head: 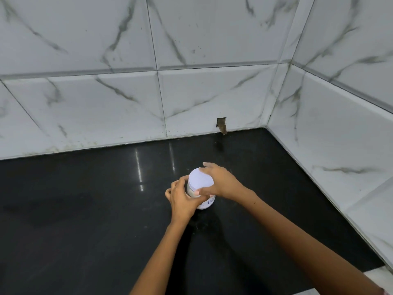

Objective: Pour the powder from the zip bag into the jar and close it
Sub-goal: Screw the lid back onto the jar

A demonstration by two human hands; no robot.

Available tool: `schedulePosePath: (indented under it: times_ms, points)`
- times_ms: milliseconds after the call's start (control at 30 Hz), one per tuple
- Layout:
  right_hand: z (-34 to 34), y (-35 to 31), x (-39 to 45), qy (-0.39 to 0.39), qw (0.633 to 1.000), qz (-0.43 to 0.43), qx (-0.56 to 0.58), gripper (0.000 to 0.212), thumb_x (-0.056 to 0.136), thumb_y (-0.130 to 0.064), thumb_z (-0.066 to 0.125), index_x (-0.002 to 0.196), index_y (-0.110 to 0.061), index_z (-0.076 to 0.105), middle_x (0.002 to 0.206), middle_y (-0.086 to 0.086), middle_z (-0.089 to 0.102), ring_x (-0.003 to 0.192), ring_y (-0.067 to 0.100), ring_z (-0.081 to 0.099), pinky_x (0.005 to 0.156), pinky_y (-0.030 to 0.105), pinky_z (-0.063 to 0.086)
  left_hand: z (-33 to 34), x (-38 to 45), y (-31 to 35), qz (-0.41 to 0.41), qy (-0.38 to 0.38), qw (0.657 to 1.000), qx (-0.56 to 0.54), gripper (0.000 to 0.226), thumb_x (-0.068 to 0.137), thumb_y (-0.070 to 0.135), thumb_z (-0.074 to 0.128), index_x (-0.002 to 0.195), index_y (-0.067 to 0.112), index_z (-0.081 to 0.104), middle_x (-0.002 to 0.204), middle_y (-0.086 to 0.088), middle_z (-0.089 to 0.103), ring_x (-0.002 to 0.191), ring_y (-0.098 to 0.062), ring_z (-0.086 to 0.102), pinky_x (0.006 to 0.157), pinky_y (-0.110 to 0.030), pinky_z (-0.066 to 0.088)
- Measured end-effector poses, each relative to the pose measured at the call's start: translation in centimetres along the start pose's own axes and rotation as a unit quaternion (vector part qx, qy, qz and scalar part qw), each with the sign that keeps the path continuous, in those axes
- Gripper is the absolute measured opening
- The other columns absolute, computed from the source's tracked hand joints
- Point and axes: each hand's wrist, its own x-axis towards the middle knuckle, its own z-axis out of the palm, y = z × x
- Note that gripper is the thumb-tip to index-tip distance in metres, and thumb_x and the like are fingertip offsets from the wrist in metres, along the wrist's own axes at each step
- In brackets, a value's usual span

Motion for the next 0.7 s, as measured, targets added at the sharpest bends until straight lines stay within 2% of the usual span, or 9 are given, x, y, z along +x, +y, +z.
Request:
schedulePosePath:
  times_ms: [67, 133, 200, 300, 433, 567, 633, 700]
  points:
    - [0.0, -0.5, 0.3, -0.001, 0.998, -0.017, -0.065, 0.075, 0.077, -0.035, 0.073, 0.143, -0.019, 0.041, 0.150, 0.002, 0.037, 0.132, 0.024, 0.041, 0.102, 0.036, 0.038, 0.0, 0.0, 0.1, -0.004, -0.003, 1.000, -0.007, 0.070, 0.041, 0.049, 0.080, 0.105, 0.047, 0.051, 0.104, 0.018, 0.045, 0.106, -0.015, 0.028, 0.092, -0.035, 0.041]
    - [-0.3, -0.7, 0.6, 0.004, 0.997, -0.020, -0.079, 0.074, 0.073, -0.028, 0.076, 0.140, -0.023, 0.045, 0.141, 0.001, 0.045, 0.124, 0.023, 0.047, 0.095, 0.035, 0.043, -0.1, -0.2, 0.1, -0.008, -0.005, 1.000, -0.018, 0.071, 0.040, 0.051, 0.080, 0.105, 0.046, 0.052, 0.108, 0.015, 0.047, 0.109, -0.017, 0.030, 0.086, -0.030, 0.039]
    - [-0.8, -0.9, 0.9, -0.013, 0.998, -0.033, -0.060, 0.074, 0.068, -0.021, 0.077, 0.137, -0.027, 0.050, 0.135, 0.000, 0.048, 0.119, 0.022, 0.049, 0.091, 0.034, 0.046, -0.1, -0.4, 0.2, -0.015, -0.006, 0.999, -0.034, 0.073, 0.037, 0.057, 0.080, 0.103, 0.049, 0.051, 0.107, 0.019, 0.045, 0.108, -0.014, 0.029, 0.080, -0.025, 0.037]
    - [-1.1, -1.2, 1.4, -0.034, 0.995, -0.059, -0.070, 0.071, 0.065, -0.020, 0.076, 0.132, -0.032, 0.055, 0.127, -0.001, 0.051, 0.112, 0.020, 0.051, 0.085, 0.032, 0.047, -0.2, -0.4, 0.0, -0.026, -0.006, 0.998, -0.051, 0.075, 0.040, 0.053, 0.088, 0.107, 0.043, 0.055, 0.106, 0.025, 0.041, 0.109, -0.012, 0.029, 0.075, -0.018, 0.035]
    - [-0.6, -1.3, 1.9, 0.021, 0.989, -0.032, -0.145, 0.069, 0.066, -0.049, 0.073, 0.130, -0.031, 0.054, 0.116, 0.004, 0.054, 0.105, 0.023, 0.056, 0.079, 0.031, 0.044, -0.1, -0.3, -0.2, -0.025, -0.005, 0.998, -0.057, 0.074, 0.041, 0.050, 0.089, 0.106, 0.045, 0.054, 0.111, 0.021, 0.044, 0.110, -0.011, 0.030, 0.074, -0.012, 0.035]
    - [0.6, -2.0, 2.2, 0.061, 0.970, 0.026, -0.234, 0.080, 0.068, -0.079, 0.054, 0.115, -0.014, 0.050, 0.095, 0.007, 0.058, 0.082, 0.023, 0.060, 0.064, 0.030, 0.041, 0.0, -0.4, -0.2, -0.028, -0.002, 0.998, -0.058, 0.072, 0.036, 0.056, 0.083, 0.100, 0.051, 0.051, 0.109, 0.023, 0.044, 0.112, -0.013, 0.030, 0.074, -0.016, 0.036]
    - [0.4, -2.1, 2.2, 0.065, 0.969, 0.050, -0.234, 0.086, 0.068, -0.086, 0.045, 0.109, -0.011, 0.051, 0.084, 0.003, 0.056, 0.072, 0.020, 0.055, 0.061, 0.029, 0.038, 0.0, -0.5, -0.3, -0.033, -0.004, 0.997, -0.064, 0.069, 0.038, 0.055, 0.085, 0.095, 0.058, 0.048, 0.109, 0.023, 0.044, 0.113, -0.012, 0.028, 0.080, -0.022, 0.036]
    - [-0.2, -1.6, 2.2, 0.036, 0.975, 0.045, -0.213, 0.086, 0.069, -0.083, 0.049, 0.116, -0.011, 0.050, 0.096, 0.005, 0.060, 0.082, 0.022, 0.059, 0.065, 0.031, 0.041, 0.0, -0.5, -0.4, -0.031, -0.001, 0.997, -0.070, 0.069, 0.042, 0.049, 0.090, 0.095, 0.059, 0.048, 0.110, 0.023, 0.044, 0.113, -0.012, 0.028, 0.080, -0.021, 0.037]
